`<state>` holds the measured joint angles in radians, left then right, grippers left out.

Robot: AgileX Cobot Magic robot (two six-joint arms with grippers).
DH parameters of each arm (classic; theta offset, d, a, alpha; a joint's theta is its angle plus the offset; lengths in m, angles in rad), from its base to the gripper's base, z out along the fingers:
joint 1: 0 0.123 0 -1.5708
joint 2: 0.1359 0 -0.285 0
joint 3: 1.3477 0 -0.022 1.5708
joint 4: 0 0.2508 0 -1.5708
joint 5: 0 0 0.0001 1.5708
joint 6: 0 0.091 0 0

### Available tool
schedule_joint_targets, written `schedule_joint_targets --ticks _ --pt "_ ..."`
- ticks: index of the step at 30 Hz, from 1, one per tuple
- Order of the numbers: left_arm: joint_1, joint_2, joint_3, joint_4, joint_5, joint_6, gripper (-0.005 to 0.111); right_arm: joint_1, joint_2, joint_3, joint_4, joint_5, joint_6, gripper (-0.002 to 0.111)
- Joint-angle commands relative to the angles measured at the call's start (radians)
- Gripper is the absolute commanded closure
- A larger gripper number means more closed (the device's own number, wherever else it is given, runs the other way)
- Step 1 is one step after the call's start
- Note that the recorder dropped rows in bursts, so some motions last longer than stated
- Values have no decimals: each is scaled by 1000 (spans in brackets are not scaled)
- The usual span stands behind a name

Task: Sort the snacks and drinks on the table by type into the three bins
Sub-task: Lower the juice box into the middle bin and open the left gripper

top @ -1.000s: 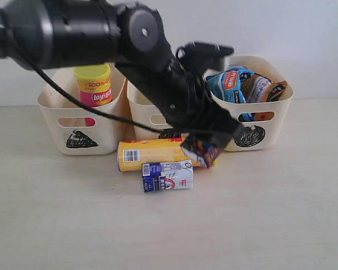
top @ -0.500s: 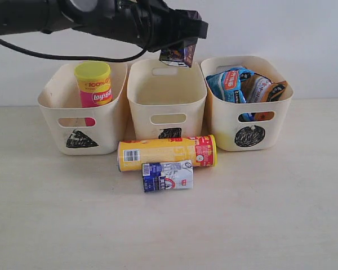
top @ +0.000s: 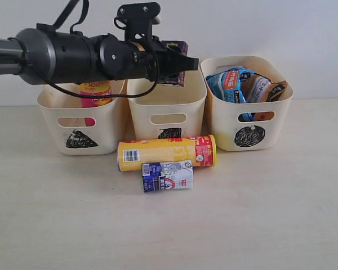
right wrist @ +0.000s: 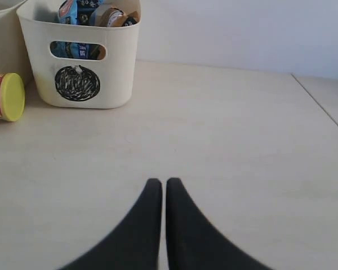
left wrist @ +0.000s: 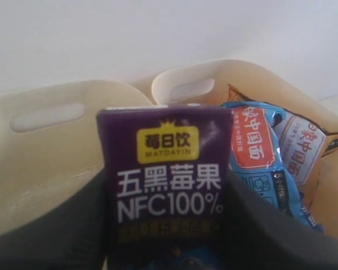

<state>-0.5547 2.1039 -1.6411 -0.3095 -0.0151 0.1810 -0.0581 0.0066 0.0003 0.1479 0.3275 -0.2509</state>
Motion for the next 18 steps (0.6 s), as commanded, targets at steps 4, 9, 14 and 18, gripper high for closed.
schedule_joint_targets --ticks 4,9,14,18 --pt "3 66 -58 -8 8 -6 65 -3 -7 0 -1 -8 5 108" --pt "7 79 -58 -8 15 -1 42 -3 -7 0 -1 -8 5 108" --pt "9 75 -58 -4 37 -1 25 -3 -7 0 -1 -8 5 108" --pt "9 33 -58 13 66 -1 25 -3 -7 0 -1 -8 5 108"
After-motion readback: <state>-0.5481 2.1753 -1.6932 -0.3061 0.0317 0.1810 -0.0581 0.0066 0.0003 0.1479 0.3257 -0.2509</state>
